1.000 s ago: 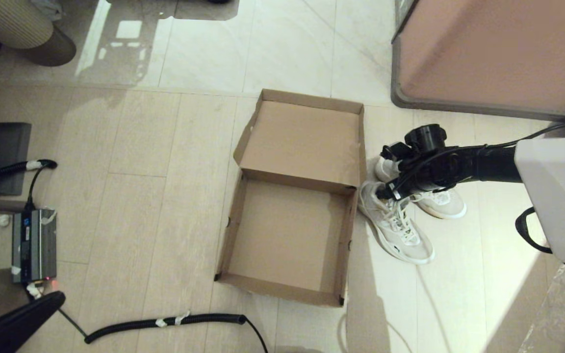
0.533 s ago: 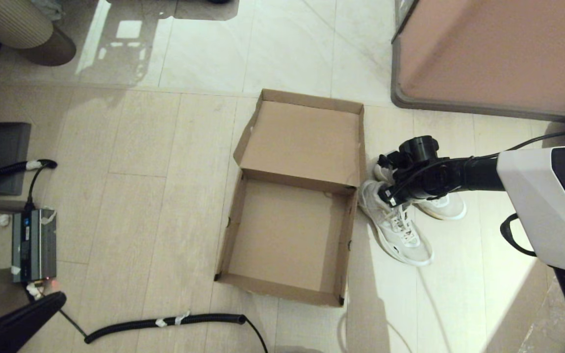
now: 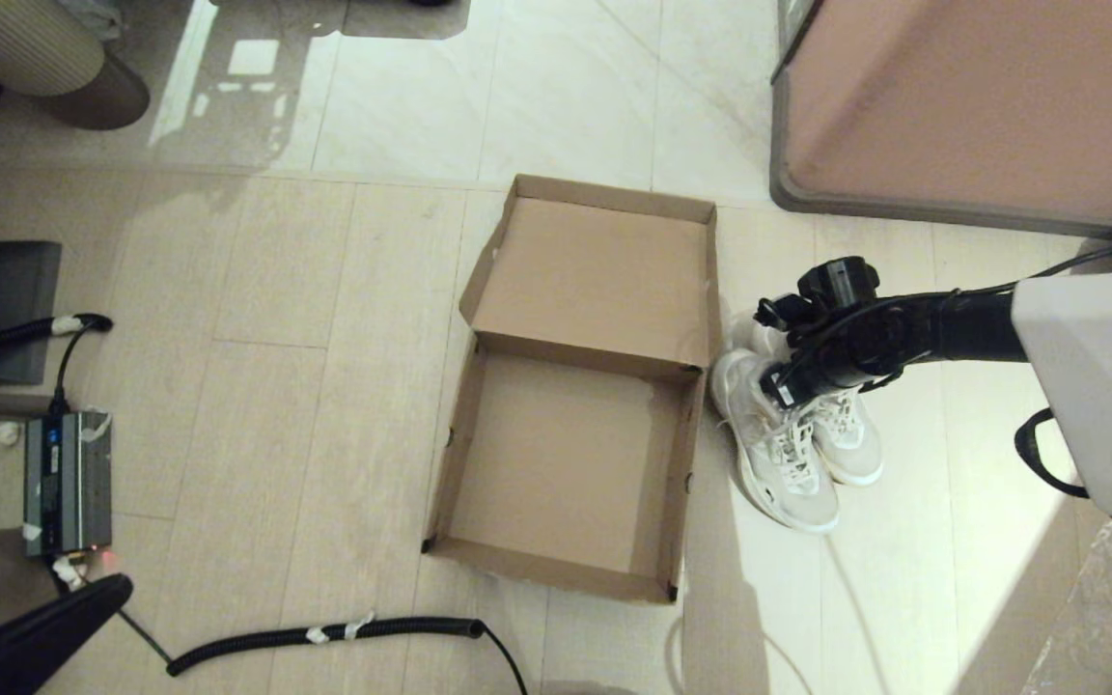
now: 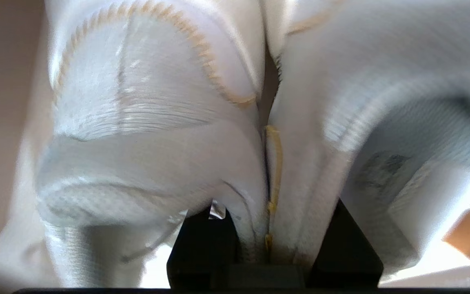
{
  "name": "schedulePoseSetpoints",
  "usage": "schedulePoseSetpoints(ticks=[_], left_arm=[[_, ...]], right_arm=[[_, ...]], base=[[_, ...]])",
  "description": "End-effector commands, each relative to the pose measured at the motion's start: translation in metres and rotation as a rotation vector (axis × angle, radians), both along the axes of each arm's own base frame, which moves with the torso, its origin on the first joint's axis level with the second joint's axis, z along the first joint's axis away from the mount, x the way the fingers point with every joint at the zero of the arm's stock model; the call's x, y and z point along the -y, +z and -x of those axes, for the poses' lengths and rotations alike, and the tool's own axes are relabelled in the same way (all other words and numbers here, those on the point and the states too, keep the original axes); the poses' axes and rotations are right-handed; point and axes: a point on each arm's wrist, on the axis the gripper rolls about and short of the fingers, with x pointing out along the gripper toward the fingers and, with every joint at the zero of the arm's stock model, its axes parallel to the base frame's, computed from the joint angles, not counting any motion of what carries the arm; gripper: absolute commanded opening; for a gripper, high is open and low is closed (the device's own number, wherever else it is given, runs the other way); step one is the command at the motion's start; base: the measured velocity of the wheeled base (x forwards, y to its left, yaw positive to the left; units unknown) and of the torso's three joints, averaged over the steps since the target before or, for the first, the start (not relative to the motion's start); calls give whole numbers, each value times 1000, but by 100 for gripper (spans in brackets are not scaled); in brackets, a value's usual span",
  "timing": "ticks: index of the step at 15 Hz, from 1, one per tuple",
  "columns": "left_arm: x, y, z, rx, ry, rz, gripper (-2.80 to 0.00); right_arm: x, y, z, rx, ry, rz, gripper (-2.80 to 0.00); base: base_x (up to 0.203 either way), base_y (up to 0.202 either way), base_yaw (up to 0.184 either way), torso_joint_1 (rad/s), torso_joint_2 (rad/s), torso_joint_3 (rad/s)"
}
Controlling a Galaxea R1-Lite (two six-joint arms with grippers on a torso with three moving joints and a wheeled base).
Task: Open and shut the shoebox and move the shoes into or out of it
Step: Put the shoes into the shoe box
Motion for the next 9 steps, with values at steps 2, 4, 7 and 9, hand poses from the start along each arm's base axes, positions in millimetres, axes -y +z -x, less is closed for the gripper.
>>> schedulePoseSetpoints(ticks=[2, 4, 7, 9], left_arm=[[0, -1, 1, 2, 0, 2, -280], [0, -3, 2, 0, 0, 2, -280], [-1, -2, 4, 16, 0, 4, -280], [-1, 0, 4, 21, -3, 6, -280]], right_arm=[[4, 62, 42, 21, 3, -38, -280], [7, 87, 72, 6, 18, -58, -280], [10, 122, 120, 2, 70, -103, -280], [-6, 139, 150, -8, 142, -123, -280]], base=[[0, 0, 0, 0, 0, 0], [0, 0, 0, 0, 0, 0], [0, 0, 0, 0, 0, 0], [0, 0, 0, 0, 0, 0]])
